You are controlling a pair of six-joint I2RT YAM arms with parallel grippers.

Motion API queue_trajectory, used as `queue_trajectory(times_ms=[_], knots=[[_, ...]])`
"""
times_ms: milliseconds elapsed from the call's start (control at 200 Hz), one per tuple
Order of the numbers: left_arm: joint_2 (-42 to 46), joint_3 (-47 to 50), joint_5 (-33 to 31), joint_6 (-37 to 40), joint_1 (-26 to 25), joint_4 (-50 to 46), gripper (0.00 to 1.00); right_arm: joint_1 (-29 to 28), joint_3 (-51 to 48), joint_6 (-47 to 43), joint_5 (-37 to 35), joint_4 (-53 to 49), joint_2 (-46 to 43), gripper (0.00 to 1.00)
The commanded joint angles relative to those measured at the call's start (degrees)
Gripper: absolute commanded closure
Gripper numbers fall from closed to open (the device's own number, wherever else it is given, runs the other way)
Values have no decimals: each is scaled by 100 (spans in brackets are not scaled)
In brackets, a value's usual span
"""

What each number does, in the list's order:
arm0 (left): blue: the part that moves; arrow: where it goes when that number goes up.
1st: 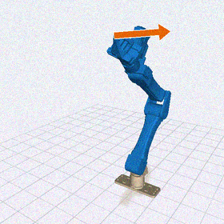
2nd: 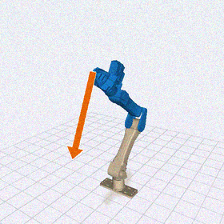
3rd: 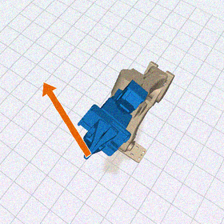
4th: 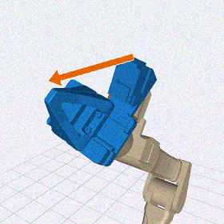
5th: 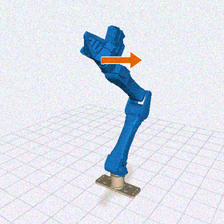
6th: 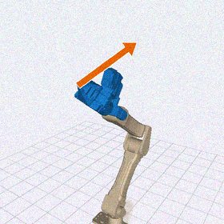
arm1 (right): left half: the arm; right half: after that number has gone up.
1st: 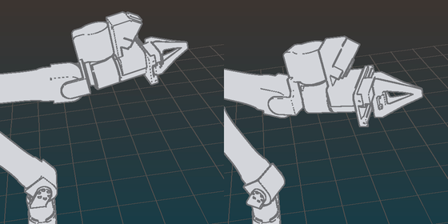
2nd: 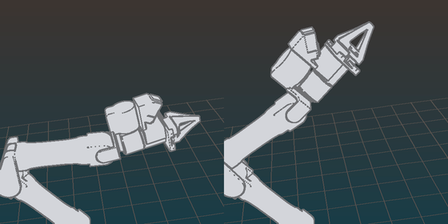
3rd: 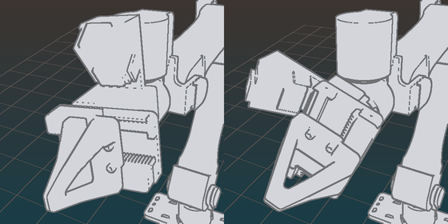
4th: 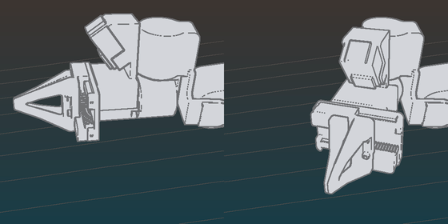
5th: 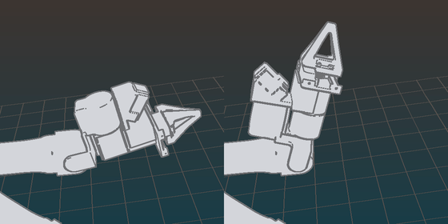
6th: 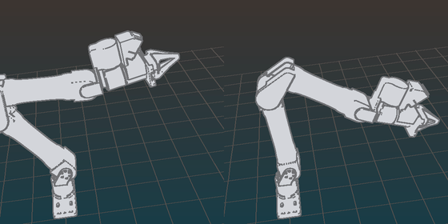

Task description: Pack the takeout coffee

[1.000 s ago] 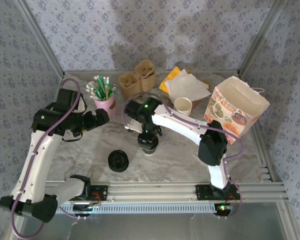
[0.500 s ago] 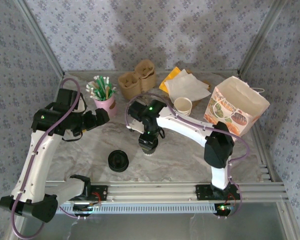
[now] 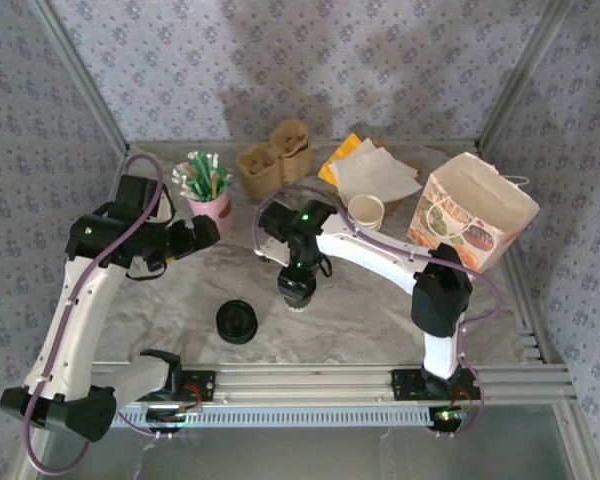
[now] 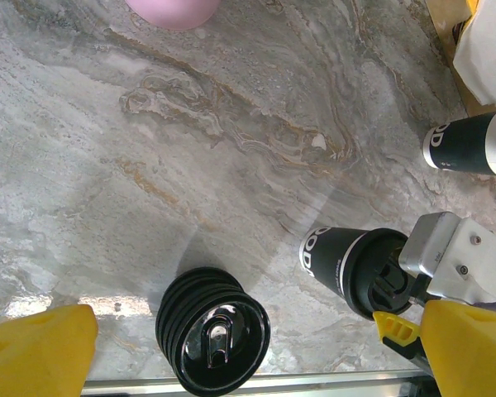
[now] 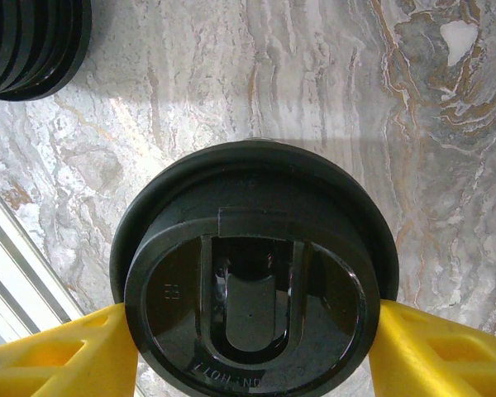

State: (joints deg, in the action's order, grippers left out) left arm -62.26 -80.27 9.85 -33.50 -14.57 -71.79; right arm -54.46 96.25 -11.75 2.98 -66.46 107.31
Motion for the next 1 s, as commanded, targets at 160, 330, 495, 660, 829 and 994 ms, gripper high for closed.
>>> queue_trajectory(times_ms=[160,330,495,660,829,994], knots=[[144,-159,80,45,62,7,0,28,-208,258,-86,-237,746,33],[147,-191,80,62,77,-2,0,31,-188,304,-94,-304,836,33],[170,-213,83,80,94,-37,0,32,17,323,-116,-375,750,33],[195,-266,80,80,105,-54,0,59,298,331,-79,-526,695,32],[232,-287,98,77,103,-72,0,76,443,355,-88,-620,661,30],[247,-322,142,63,103,-72,0,95,555,368,-130,-656,598,27]])
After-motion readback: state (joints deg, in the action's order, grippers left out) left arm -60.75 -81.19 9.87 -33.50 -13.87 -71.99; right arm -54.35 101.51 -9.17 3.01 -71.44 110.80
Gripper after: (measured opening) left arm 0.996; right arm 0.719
